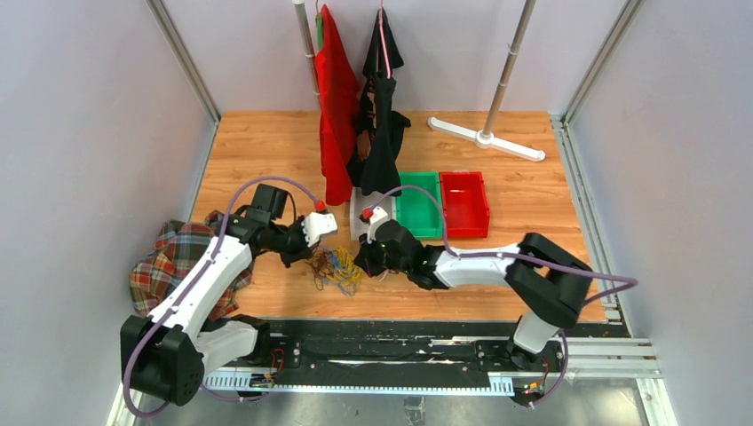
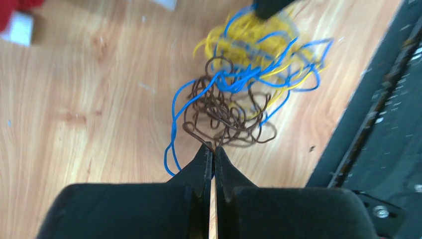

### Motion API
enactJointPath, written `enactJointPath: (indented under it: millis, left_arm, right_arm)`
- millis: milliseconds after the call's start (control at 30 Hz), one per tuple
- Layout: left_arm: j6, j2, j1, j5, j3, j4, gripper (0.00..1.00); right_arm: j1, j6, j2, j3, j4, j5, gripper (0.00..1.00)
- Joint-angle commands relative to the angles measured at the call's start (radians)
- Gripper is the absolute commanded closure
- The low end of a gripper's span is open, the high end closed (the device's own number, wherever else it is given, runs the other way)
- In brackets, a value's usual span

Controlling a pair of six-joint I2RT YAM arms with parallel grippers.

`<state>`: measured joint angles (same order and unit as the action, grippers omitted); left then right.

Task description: Untangle the cables

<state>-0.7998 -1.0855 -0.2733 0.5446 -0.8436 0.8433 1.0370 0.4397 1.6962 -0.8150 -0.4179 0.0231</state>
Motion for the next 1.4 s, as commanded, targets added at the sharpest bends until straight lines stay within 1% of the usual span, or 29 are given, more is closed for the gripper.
enactJointPath:
  millis: [0, 67, 167, 200, 267, 300, 333, 367, 400, 433, 500, 633, 733, 900, 1167, 1233, 1267, 1367]
  left_arm:
    - [-0.049, 0.019, -0.007, -0.232, 0.117, -0.156, 0.99]
    - [-0.049, 0.015, -0.006, -0.273, 0.155, -0.214, 0.99]
    - [-0.036, 0.004, -0.007, -0.302, 0.169, -0.246, 0.99]
    - [-0.025, 0.000, -0.007, -0.291, 0.154, -0.234, 0.95]
    - [-0.012, -0.005, -0.007, -0.227, 0.100, -0.167, 0.81]
    - [-0.013, -0.008, -0.007, -0.176, 0.064, -0.116, 0.65]
    - [-0.010, -0.017, -0.007, -0.120, 0.026, -0.059, 0.51]
    - [-0.007, -0.026, -0.007, -0.060, -0.013, -0.002, 0.41]
    - [-0.002, -0.036, -0.007, -0.007, -0.052, 0.063, 0.33]
    - [0.006, -0.044, -0.007, 0.042, -0.086, 0.100, 0.28]
    - [0.021, -0.059, -0.007, 0.128, -0.146, 0.148, 0.24]
    - [0.024, -0.066, -0.007, 0.264, -0.182, 0.152, 0.24]
    - [0.021, -0.081, -0.014, 0.336, -0.203, 0.152, 0.25]
    - [0.008, -0.108, -0.031, 0.393, -0.247, 0.153, 0.29]
    - [-0.025, -0.088, -0.052, 0.480, -0.265, 0.158, 0.35]
    - [-0.040, -0.091, -0.059, 0.507, -0.268, 0.179, 0.39]
    - [-0.051, -0.091, -0.064, 0.511, -0.267, 0.190, 0.43]
    - [-0.077, -0.089, -0.071, 0.490, -0.268, 0.220, 0.61]
  right_arm:
    - [-0.017, 0.000, -0.142, 0.058, -0.009, 0.007, 0.99]
    - [-0.017, -0.003, -0.186, 0.085, -0.001, 0.010, 1.00]
    - [-0.017, -0.009, -0.237, 0.108, 0.006, 0.020, 0.99]
    - [-0.017, -0.014, -0.245, 0.108, 0.011, 0.024, 0.99]
    - [-0.017, -0.023, -0.253, 0.097, 0.026, 0.038, 0.99]
    - [-0.017, -0.027, -0.256, 0.089, 0.033, 0.048, 0.99]
    - [-0.017, -0.032, -0.259, 0.081, 0.034, 0.061, 1.00]
    - [-0.016, -0.035, -0.264, 0.071, 0.037, 0.074, 1.00]
    - [-0.016, -0.037, -0.269, 0.058, 0.040, 0.087, 0.99]
    - [-0.017, -0.040, -0.273, 0.047, 0.041, 0.102, 0.99]
    - [-0.017, -0.044, -0.283, 0.027, 0.044, 0.131, 0.99]
    - [-0.017, -0.050, -0.293, -0.007, 0.043, 0.198, 0.99]
    - [-0.016, -0.046, -0.305, -0.030, 0.044, 0.241, 1.00]
    - [-0.015, -0.049, -0.324, -0.067, 0.048, 0.314, 0.99]
    - [-0.012, -0.055, -0.314, -0.121, 0.062, 0.435, 0.99]
    - [-0.012, -0.053, -0.307, -0.133, 0.069, 0.444, 0.99]
    - [-0.012, -0.053, -0.307, -0.136, 0.070, 0.445, 0.99]
    - [-0.012, -0.052, -0.317, -0.137, 0.078, 0.438, 1.00]
